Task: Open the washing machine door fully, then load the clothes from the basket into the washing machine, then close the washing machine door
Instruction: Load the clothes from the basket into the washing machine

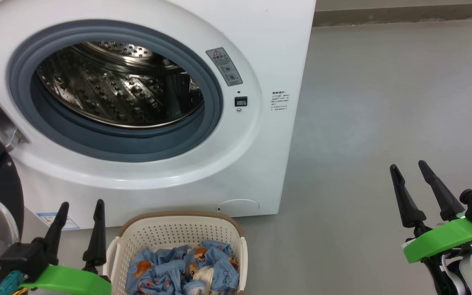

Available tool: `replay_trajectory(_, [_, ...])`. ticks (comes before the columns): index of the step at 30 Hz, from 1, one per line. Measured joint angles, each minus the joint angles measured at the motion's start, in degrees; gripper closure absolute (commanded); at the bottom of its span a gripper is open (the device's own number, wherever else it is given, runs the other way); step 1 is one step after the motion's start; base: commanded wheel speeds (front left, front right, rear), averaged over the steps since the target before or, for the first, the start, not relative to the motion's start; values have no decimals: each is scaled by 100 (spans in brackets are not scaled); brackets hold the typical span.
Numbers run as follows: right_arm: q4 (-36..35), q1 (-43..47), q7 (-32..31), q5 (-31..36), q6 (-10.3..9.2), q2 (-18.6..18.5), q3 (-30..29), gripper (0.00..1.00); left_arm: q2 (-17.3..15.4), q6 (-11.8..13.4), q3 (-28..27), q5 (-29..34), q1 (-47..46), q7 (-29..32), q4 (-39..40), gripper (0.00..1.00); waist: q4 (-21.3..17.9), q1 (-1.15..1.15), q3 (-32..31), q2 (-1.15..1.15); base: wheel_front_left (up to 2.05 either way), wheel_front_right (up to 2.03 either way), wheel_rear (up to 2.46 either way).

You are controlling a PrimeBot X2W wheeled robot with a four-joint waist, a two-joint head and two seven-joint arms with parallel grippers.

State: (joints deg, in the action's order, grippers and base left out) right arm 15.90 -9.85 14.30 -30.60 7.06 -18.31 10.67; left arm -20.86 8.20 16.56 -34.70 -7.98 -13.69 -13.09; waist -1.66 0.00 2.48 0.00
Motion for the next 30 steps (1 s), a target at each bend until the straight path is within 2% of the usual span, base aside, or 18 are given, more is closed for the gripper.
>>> replay_trajectory(30, [-32, -14, 0, -1, 0, 16, -32, 0, -97, 97, 158, -54, -8, 52, 0, 0, -95, 0, 257, 0, 0, 0, 0])
